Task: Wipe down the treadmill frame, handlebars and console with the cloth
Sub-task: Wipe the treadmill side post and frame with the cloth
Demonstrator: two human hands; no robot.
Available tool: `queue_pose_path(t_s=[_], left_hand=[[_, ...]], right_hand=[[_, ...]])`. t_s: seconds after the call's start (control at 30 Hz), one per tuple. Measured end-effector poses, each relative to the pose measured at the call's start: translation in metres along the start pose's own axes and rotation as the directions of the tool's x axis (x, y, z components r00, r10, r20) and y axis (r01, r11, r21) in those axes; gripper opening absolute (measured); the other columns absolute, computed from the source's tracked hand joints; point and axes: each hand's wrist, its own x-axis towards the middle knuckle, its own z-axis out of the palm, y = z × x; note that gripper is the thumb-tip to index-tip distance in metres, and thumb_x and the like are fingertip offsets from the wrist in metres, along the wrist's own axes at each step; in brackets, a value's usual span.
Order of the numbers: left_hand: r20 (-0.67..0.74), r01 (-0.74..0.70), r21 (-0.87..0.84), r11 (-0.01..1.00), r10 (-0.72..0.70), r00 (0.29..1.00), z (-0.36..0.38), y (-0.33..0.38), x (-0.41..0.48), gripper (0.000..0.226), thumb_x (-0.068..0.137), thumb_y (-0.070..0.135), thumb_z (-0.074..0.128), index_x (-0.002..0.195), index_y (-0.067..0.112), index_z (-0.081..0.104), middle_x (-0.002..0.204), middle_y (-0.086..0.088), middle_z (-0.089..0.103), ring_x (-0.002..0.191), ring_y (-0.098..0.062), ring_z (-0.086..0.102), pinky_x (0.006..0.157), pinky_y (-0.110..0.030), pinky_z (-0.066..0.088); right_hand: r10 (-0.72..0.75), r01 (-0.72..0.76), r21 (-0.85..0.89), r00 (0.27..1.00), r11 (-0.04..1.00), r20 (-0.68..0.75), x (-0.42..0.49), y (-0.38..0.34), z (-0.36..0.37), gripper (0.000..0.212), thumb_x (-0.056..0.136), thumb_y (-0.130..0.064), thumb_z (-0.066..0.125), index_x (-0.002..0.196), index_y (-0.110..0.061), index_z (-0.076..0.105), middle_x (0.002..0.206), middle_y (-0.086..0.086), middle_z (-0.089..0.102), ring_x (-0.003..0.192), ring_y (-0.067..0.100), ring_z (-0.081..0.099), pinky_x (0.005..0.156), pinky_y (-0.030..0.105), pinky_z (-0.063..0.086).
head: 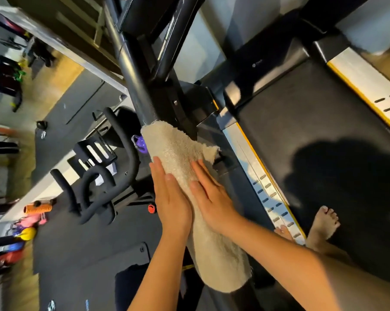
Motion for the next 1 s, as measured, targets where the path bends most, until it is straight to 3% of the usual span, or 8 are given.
queue_pose_path(t_s=[0.13, 0.23, 0.43, 0.63, 0.73, 0.83, 0.93, 1.0], left_hand=[[-0.009, 0.023, 0.053, 0.998, -0.023, 1.0, 0.0, 0.0, -0.001, 0.049, 0.109, 0.034, 0.017, 0.158, 0.032, 0.009, 0.164, 0.018, 0.007, 0.146, 0.008, 0.007, 0.12, -0.016, 0.008], [-0.016, 0.021, 0.018, 1.0, -0.021, 1.0, 0.0, 0.002, -0.001, 0.049, 0.11, 0.031, 0.018, 0.158, 0.031, 0.011, 0.163, 0.019, 0.009, 0.144, 0.013, 0.007, 0.114, -0.005, 0.008], [-0.048, -0.009, 0.029, 1.0, 0.011, 0.999, 0.001, 0.001, -0.003, 0.049, 0.109, 0.031, 0.019, 0.158, 0.031, 0.014, 0.163, 0.019, 0.011, 0.146, 0.01, 0.009, 0.122, -0.023, 0.01], [-0.029, -0.071, 0.174, 0.982, 0.077, 0.997, 0.002, -0.01, 0.004, 0.05, 0.11, 0.026, 0.027, 0.158, 0.029, 0.01, 0.165, 0.015, 0.007, 0.141, 0.019, 0.001, 0.111, -0.002, 0.003], [-0.034, -0.094, 0.097, 0.991, 0.098, 0.995, 0.001, -0.002, 0.0, 0.05, 0.11, 0.031, 0.021, 0.158, 0.027, 0.011, 0.164, 0.015, 0.005, 0.145, 0.012, 0.0, 0.118, -0.011, 0.003], [-0.014, -0.228, 0.204, 0.952, 0.236, 0.972, 0.001, 0.001, 0.001, 0.054, 0.104, 0.032, 0.019, 0.156, 0.027, 0.007, 0.164, 0.012, -0.003, 0.148, 0.005, -0.008, 0.121, -0.019, 0.0], [0.021, -0.245, 0.223, 0.944, 0.246, 0.969, 0.002, 0.0, 0.008, 0.055, 0.102, 0.031, 0.019, 0.155, 0.028, 0.005, 0.163, 0.016, -0.004, 0.149, 0.0, -0.011, 0.125, -0.035, 0.006], [0.051, -0.281, 0.225, 0.933, 0.277, 0.96, 0.0, 0.001, 0.011, 0.056, 0.101, 0.035, 0.018, 0.154, 0.028, 0.002, 0.163, 0.015, -0.006, 0.149, -0.002, -0.013, 0.125, -0.037, 0.005]], right_hand=[[-0.111, 0.113, -0.112, 0.994, 0.987, 0.022, -0.01, -0.006, 0.008, 0.051, 0.104, -0.039, 0.024, 0.149, -0.042, -0.001, 0.158, -0.024, -0.006, 0.145, -0.004, -0.008, 0.122, 0.032, 0.005], [-0.089, 0.092, -0.079, 0.995, 0.993, 0.044, 0.01, -0.009, 0.001, 0.054, 0.104, -0.043, 0.026, 0.152, -0.037, 0.005, 0.16, -0.022, -0.001, 0.146, -0.003, -0.002, 0.122, 0.034, 0.009], [0.062, -0.061, -0.033, 0.998, 0.998, 0.033, -0.005, -0.005, -0.002, 0.048, 0.103, -0.048, 0.024, 0.147, -0.053, 0.007, 0.157, -0.029, -0.001, 0.147, 0.003, 0.004, 0.122, 0.037, 0.013], [-0.095, 0.097, -0.06, 0.995, 0.993, 0.031, 0.018, -0.032, 0.002, 0.047, 0.104, -0.042, 0.024, 0.15, -0.044, 0.015, 0.16, -0.02, 0.0, 0.145, -0.002, -0.004, 0.12, 0.029, 0.004], [-0.041, 0.041, 0.001, 0.999, 0.999, -0.005, 0.036, -0.024, -0.004, 0.046, 0.105, -0.039, 0.024, 0.15, -0.043, 0.018, 0.161, -0.017, 0.006, 0.147, 0.003, 0.005, 0.121, 0.032, 0.01], [0.137, -0.138, 0.089, 0.99, 0.986, 0.013, 0.018, -0.007, -0.004, 0.045, 0.103, -0.045, 0.023, 0.147, -0.052, 0.014, 0.159, -0.014, 0.018, 0.145, 0.015, 0.023, 0.119, 0.04, 0.023], [0.117, -0.111, 0.196, 0.993, 0.974, -0.02, -0.008, -0.004, 0.0, 0.041, 0.102, -0.045, 0.027, 0.139, -0.059, 0.015, 0.157, -0.021, 0.017, 0.146, 0.006, 0.017, 0.121, 0.035, 0.02], [0.105, -0.098, 0.24, 0.994, 0.966, -0.015, -0.007, -0.01, 0.003, 0.041, 0.096, -0.056, 0.025, 0.136, -0.06, 0.016, 0.156, -0.025, 0.018, 0.145, 0.0, 0.016, 0.121, 0.033, 0.017]])
